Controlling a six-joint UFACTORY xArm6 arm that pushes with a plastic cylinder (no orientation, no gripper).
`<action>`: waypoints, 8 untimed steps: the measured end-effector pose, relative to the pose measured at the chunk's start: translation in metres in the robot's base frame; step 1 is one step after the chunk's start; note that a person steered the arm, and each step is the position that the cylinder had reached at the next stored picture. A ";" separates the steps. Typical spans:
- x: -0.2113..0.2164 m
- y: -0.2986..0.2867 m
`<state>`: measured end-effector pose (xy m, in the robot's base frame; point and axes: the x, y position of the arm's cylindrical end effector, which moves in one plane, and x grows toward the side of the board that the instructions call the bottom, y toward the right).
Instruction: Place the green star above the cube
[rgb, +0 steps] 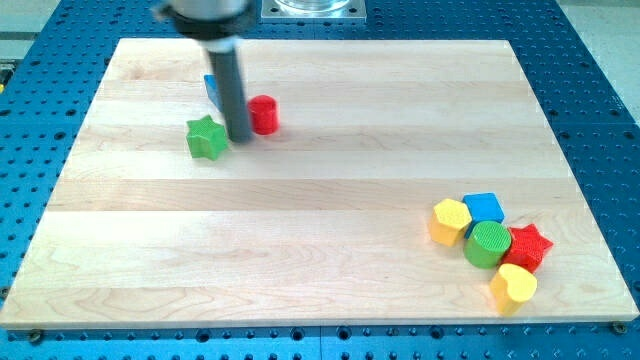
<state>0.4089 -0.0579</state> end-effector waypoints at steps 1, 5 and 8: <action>0.022 0.023; 0.000 -0.134; 0.028 -0.083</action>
<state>0.4365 -0.1412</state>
